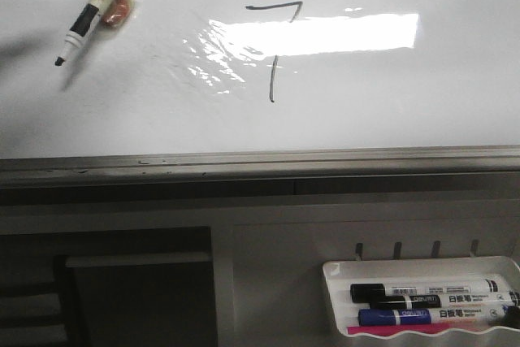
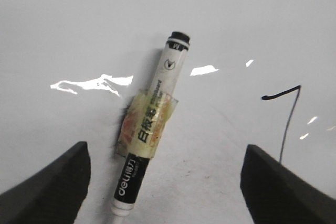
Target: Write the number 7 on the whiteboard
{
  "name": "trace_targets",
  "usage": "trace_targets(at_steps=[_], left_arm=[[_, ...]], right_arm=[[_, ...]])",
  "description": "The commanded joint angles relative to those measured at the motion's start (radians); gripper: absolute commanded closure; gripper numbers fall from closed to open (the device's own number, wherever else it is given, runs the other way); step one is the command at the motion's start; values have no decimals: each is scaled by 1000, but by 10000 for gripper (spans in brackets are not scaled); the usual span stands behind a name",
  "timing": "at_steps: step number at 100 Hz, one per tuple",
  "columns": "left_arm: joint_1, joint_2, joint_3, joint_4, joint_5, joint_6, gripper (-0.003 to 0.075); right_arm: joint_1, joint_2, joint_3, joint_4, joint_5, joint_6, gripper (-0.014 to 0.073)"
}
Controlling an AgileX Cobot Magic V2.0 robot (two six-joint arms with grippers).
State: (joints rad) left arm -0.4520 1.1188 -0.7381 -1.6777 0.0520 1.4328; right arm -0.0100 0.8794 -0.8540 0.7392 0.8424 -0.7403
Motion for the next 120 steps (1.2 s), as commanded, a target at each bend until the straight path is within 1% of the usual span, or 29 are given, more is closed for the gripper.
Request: trace_targets(at_steps=[1, 9, 15, 22, 26, 27, 29, 33, 36, 38, 39, 40, 41, 44, 55, 65, 79, 98, 108, 120], left_arm=[[2, -92, -5, 10, 4, -5, 177], [2, -165, 12, 15, 4, -5, 177], [2, -221, 21, 42, 4, -5, 179], [2, -287, 25, 82, 4, -5, 228], [2, -327, 25, 107, 4, -5, 304], [2, -341, 25, 111, 4, -5, 304], [2, -354, 25, 121, 4, -5, 346], [2, -393, 25, 145, 4, -5, 463], [2, -418, 25, 160, 4, -5, 519], [2, -435, 25, 167, 4, -5, 597], [2, -447, 27, 167, 4, -5, 617], [2, -453, 27, 170, 4, -5, 657], [2, -464, 30, 171, 4, -5, 676], [2, -487, 34, 178, 4, -5, 743], [2, -570, 76, 186, 17, -3, 741], [2, -649, 154, 186, 54, -3, 741], [2, -759, 277, 186, 88, -1, 741], [2, -946, 430, 186, 69, 2, 741], [2, -1036, 486, 169, 54, 2, 741], [2, -1099, 493, 122, 25, 2, 741]], right_arm=[[-8, -20, -25, 64, -60, -1, 94], [-8, -31, -25, 115, -89, -1, 148], [-8, -46, -25, 154, -127, -1, 213], [-8, -66, -25, 200, -173, -1, 307], [-8, -79, -25, 224, -199, -5, 376], [-8, -82, -25, 227, -203, -5, 389], [-8, -90, -25, 234, -215, -5, 428], [-8, -108, -25, 238, -240, -5, 511], [-8, -120, -25, 239, -254, -9, 568], [-8, -131, -25, 239, -262, -17, 610], [-8, -134, -25, 239, -265, -21, 625], [-8, -142, -25, 239, -269, -30, 652], [-8, -146, -25, 239, -271, -35, 664], [-8, -162, -19, 241, -282, -54, 661], [-8, -261, 35, 246, -335, -121, 657], [-8, -385, 143, 258, -374, -179, 657], [-8, -592, 322, 258, -411, -188, 657], [-8, -843, 526, 258, -446, -188, 657], [-8, -912, 585, 258, -460, -188, 657], [-8, -901, 595, 260, -460, -185, 657]])
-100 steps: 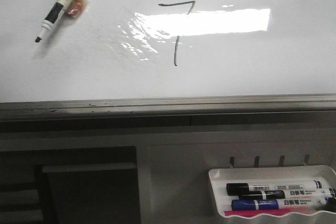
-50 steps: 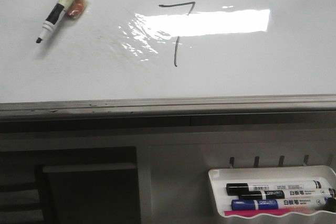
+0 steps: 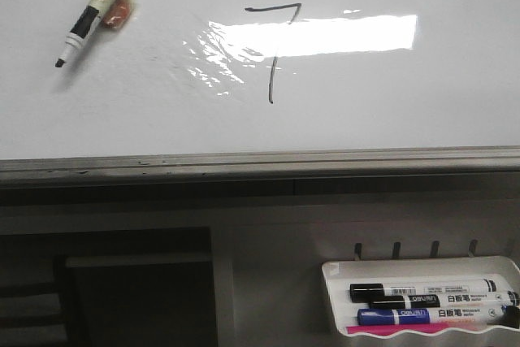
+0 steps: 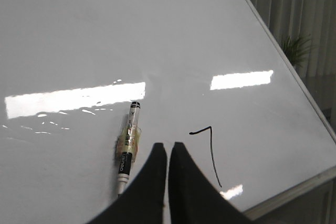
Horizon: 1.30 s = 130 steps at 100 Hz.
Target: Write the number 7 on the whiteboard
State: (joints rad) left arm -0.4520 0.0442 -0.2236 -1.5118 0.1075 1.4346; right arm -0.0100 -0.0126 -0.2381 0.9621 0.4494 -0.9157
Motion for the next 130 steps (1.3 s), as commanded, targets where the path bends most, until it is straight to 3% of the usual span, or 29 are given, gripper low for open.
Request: trace_targets(at_steps=[1, 116, 123, 130], left_arm=[[2, -29, -22, -43, -36, 0, 741], [2, -37, -22, -98, -80, 0, 741], [2, -37, -22, -22, -80, -6, 741], [2, -31, -20, 148, -74, -121, 741]], right_arm=[[-8, -9, -21, 37, -67, -10, 657], [-8, -9, -21, 37, -69, -10, 657], [-8, -9, -21, 37, -69, -10, 657], [-8, -9, -21, 37, -69, -10, 657]])
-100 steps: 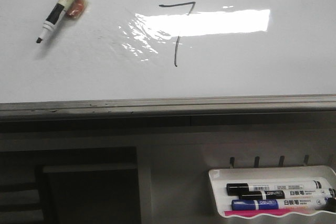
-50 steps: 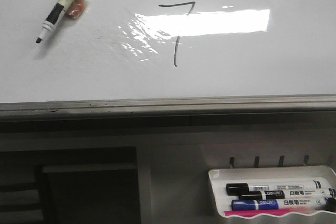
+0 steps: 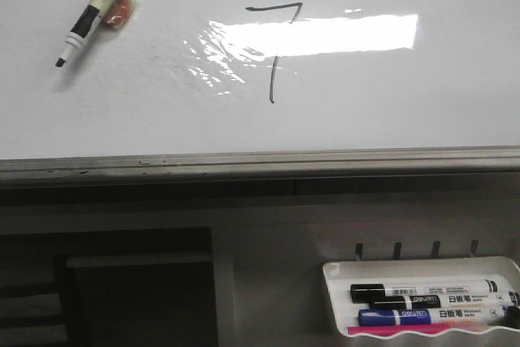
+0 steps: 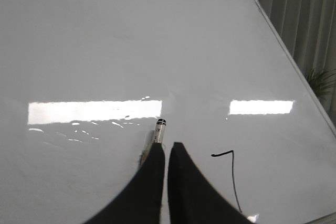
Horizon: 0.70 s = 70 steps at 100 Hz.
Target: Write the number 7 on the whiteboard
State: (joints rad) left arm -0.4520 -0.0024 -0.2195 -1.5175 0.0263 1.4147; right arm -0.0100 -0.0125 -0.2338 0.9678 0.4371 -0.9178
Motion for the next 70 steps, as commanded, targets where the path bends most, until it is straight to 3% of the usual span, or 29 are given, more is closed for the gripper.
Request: trace_targets(at_steps=[1, 4, 17, 24, 57, 70], left_arm=[[2, 16, -21, 201, 5, -145, 741], [2, 26, -19, 306, -1, -221, 741], [4, 67, 12, 919, -61, -844, 741], [20, 84, 33, 1148, -80, -1051, 741], [290, 63, 143, 1470, -149, -1406, 741], [355, 18, 200, 1490, -149, -1420, 741]], right_arm=[[-8, -10, -25, 32, -56, -8, 657], [-8, -10, -25, 32, -56, -8, 657], [-8, -10, -25, 32, -58, -8, 657], [-8, -10, -25, 32, -58, -8, 657], [-8, -10, -25, 32, -58, -8, 657], [-8, -10, -25, 32, -58, -8, 657]])
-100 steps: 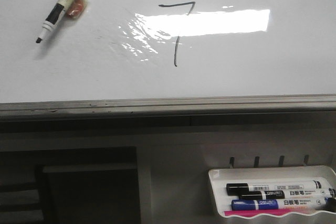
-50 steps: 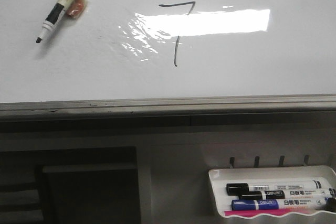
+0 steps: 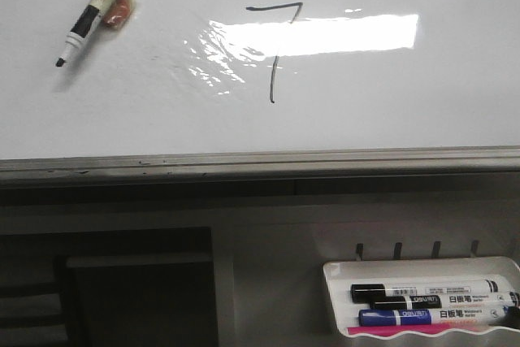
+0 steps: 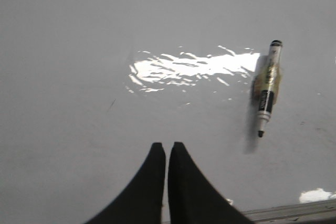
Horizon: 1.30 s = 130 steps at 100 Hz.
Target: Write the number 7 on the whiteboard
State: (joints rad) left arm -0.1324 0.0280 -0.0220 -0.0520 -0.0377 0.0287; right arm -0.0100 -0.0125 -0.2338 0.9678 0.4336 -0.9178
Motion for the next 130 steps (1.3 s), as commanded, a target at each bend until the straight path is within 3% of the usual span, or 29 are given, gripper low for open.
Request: trace_targets(at_steps=[1, 32, 130], left_arm=[[38, -15, 6, 27, -85, -35, 741], [116, -63, 58, 31, -44, -37, 741], [116, -62, 58, 31, -27, -37, 741]], right_arm=[[-8, -10, -25, 32, -55, -8, 657], [-8, -10, -25, 32, -55, -8, 657], [-8, -10, -25, 32, -55, -8, 657]])
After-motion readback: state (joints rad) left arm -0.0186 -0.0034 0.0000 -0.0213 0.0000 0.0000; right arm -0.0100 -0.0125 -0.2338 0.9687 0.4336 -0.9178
